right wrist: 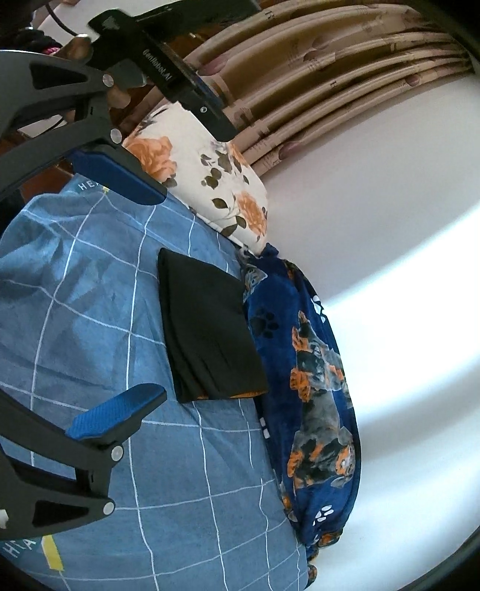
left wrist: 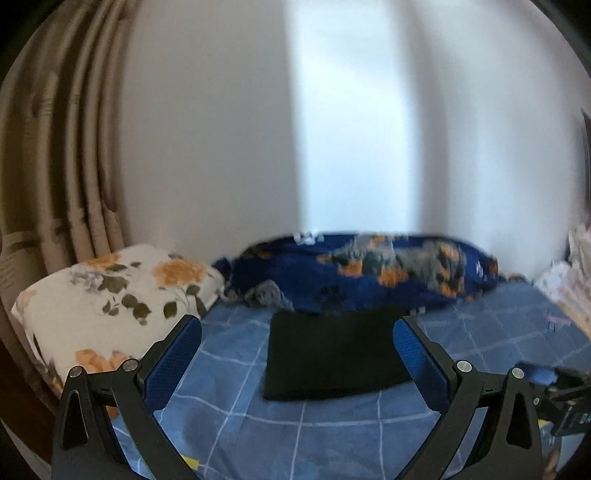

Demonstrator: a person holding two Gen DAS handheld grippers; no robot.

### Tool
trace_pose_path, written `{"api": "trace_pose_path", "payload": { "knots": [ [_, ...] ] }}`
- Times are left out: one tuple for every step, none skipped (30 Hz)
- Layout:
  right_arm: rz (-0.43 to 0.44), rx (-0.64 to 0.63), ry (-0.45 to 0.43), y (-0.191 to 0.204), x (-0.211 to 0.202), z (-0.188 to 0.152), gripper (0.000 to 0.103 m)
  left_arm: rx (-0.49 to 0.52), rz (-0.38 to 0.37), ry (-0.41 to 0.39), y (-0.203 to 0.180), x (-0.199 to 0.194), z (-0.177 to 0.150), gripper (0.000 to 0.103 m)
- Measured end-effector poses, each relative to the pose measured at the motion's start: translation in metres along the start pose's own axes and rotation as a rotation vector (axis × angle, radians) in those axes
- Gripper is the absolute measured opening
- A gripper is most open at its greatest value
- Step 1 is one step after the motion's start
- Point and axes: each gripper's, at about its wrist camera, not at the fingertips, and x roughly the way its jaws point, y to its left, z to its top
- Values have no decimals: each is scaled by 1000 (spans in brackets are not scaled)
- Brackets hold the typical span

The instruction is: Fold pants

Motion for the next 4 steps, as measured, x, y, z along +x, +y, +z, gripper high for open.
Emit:
{"api": "trace_pose_path", "payload": {
  "knots": [
    [-2,0,2,2,-1,-1,97,-11,-4,-2,1,-4,0,103],
    [-2,1,2,3,-1,-2,97,-11,-2,0,2,-6,-1,103],
    [3,2,2,5,-3,-2,97,-9,2,1,2,-8,-1,103],
    [6,1,0,7,-4,-3,98,-8,8,-1,2,-10,-1,103]
  ]
}}
